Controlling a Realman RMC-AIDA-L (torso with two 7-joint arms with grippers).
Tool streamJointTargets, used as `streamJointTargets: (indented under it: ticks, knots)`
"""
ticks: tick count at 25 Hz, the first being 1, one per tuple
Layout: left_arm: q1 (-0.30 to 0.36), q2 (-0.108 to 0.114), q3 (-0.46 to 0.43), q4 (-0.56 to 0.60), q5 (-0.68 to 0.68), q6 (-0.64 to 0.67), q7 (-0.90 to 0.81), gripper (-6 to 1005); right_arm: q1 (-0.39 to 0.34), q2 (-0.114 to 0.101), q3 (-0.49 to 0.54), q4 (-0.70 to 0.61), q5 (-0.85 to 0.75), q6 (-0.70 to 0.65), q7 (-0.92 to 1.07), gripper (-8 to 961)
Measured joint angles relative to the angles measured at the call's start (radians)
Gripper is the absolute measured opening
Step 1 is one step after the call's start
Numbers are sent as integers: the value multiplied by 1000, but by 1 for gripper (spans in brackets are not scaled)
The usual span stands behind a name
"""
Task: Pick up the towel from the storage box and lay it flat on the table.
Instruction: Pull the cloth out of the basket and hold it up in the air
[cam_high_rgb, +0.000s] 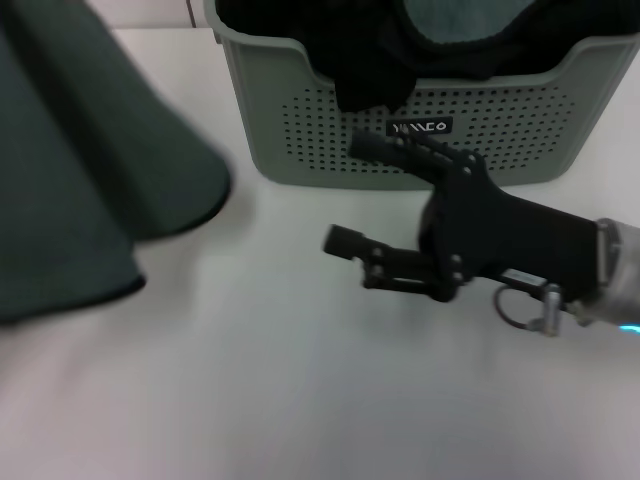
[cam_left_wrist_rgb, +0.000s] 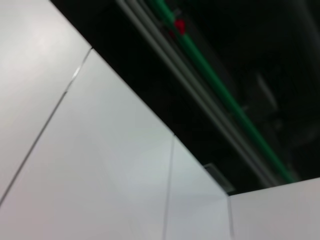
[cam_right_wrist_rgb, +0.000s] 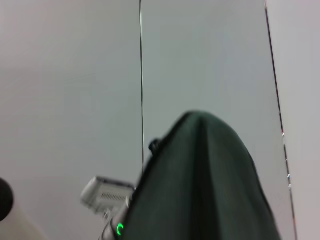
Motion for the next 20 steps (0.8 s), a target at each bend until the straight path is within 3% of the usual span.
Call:
streamJointTargets:
  ticks: [5, 13, 20]
  knots:
    - [-65, -2, 40, -154, -14, -1, 162, 13, 8, 1, -130, -56, 127, -111, -85, 843]
    - [-169, -4, 62, -283, 0, -34, 325, 13, 27, 3, -183, -121, 187, -238, -87, 844]
    - [-256, -4, 90, -383, 8, -73, 423, 13, 42, 3, -217, -143, 228, -253, -77, 844]
